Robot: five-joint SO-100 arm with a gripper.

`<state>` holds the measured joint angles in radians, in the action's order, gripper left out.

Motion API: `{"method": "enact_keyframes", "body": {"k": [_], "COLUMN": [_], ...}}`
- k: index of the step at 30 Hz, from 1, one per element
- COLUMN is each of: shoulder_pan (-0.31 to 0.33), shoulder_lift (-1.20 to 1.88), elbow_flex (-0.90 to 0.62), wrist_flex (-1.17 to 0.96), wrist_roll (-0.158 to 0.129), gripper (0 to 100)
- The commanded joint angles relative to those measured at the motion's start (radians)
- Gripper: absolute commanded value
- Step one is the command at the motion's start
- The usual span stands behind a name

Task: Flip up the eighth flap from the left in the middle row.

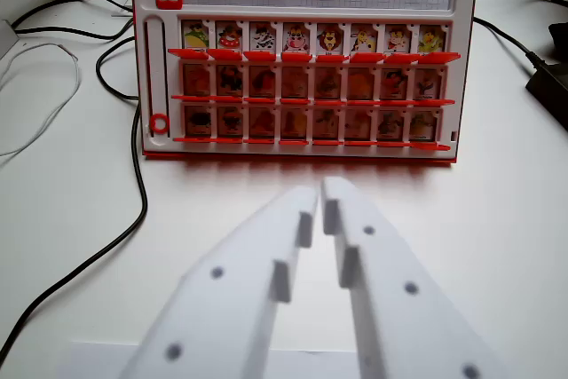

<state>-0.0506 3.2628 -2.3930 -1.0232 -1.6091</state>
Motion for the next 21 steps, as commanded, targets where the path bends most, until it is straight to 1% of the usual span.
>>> {"method": "enact_keyframes", "body": {"k": [1, 8, 14, 17, 19, 21], "shoulder_pan": [-0.002, 0.003, 0.02, 0.052, 0.097, 0.147], "shoulder_lift": [0.009, 0.009, 0.002, -0.074, -0.169, -0.278], "elbow_flex": [0.005, -0.002, -0.008, 0.023, 0.046, 0.08], "wrist_flex": [0.009, 0.009, 0.02, 0.044, 0.101, 0.144], "wrist_roll": [0.0, 0.002, 0.008, 0.018, 0.032, 0.035], "gripper": [0, 0, 0, 0, 0, 0]}}
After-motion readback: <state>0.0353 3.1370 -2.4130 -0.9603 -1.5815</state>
